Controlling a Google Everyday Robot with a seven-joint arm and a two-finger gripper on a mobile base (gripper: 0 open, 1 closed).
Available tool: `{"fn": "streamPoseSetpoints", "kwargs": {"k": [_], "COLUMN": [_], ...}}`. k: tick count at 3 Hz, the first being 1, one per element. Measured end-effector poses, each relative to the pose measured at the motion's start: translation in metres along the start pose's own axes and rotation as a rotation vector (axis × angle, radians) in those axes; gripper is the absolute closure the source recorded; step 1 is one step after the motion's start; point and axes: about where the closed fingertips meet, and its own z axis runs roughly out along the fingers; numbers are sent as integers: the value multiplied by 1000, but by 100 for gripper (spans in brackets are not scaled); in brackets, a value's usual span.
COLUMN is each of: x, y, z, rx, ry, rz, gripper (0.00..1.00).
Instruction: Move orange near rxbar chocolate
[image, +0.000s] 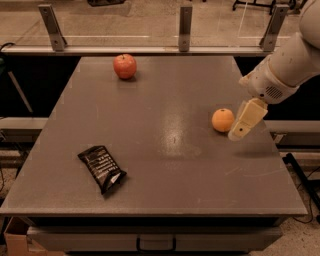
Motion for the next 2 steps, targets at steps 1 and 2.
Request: {"fn": "streamPoseSetpoints", "kwargs": {"k": [1, 2], "x": [11, 3], "y": [-4, 7], "z": [21, 33], "rx": [-14, -61], "ry": [-7, -25], "rz": [38, 57], "gripper": [0, 18]}}
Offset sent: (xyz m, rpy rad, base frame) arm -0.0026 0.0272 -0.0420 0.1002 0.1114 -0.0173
